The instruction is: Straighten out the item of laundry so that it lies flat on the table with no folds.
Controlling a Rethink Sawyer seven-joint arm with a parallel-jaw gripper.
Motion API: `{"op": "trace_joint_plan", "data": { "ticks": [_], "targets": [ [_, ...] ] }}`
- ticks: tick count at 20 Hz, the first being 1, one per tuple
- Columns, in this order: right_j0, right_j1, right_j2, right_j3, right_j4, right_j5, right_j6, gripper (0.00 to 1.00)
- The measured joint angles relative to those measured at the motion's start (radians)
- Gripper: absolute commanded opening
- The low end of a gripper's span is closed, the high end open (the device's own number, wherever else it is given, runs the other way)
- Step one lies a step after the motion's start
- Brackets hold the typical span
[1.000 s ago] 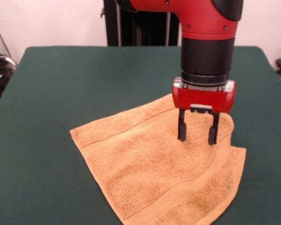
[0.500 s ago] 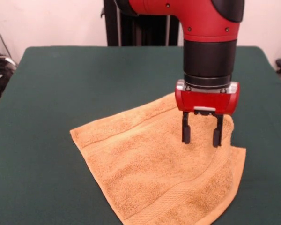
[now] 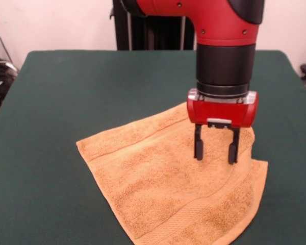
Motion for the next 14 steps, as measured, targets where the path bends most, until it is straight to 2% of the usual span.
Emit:
{"op": "trace_joint_plan", "data": {
  "ticks": [5, 14],
  "targets": [
    [-0.030, 0.028, 0.000, -0.008, -0.002, 0.000, 0.000, 1.00],
    [-0.124, 0.099, 0.001, -0.010, -0.079, -0.020, 0.000, 1.00]
  ]
}}
